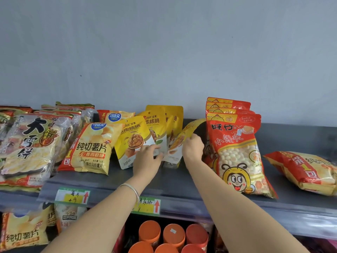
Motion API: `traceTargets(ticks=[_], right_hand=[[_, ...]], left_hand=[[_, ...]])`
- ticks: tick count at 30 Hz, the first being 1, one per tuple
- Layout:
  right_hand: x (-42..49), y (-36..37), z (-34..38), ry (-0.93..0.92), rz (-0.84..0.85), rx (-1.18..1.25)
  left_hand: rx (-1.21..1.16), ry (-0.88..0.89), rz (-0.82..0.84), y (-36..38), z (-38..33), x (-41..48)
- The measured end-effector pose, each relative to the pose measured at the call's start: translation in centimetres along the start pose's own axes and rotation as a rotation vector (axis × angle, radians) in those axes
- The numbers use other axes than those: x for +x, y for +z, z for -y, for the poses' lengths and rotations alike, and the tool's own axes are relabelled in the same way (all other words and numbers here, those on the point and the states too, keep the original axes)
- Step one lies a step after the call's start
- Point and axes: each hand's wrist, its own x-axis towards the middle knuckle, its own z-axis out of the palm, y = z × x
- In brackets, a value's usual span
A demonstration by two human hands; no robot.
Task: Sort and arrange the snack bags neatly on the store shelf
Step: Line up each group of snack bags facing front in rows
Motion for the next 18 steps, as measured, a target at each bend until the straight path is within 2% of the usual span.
traceTargets(ticks=[4, 8, 10, 13, 15, 18], right_hand=[[-0.3, -0.2, 1.7, -0.123, -0.083, -0.239], [-0.3, 0.4, 2.6, -0.241, -0.241, -0.391], [-0.1, 0.6, 2.9, -0.326, -0.291, -0.33], [0.1, 1.7, 3.1, -0.425, -0.262, -0.159], [0.4, 2.9, 2.8, -0.405, -0.195, -0.007], [1.5, 5.1, 1.7, -0.289, -0.055, 0.069]], left_hand=[[-0.013, -0.016, 0.01, -1.4, 0.2, 2.5], [-0.014, -0.133, 0.07, -2.5, 2.2, 4.9], [0.007, -0.206, 0.069, -2.4, 3.4, 5.2], [-0.025, -0.289, 0.043, -1.8, 4.5, 5.3], [-0.102, -0.341, 0.038, -1.6, 5.0, 5.5], [-0.379, -0.464, -0.017, -1.8, 5.6, 5.8]])
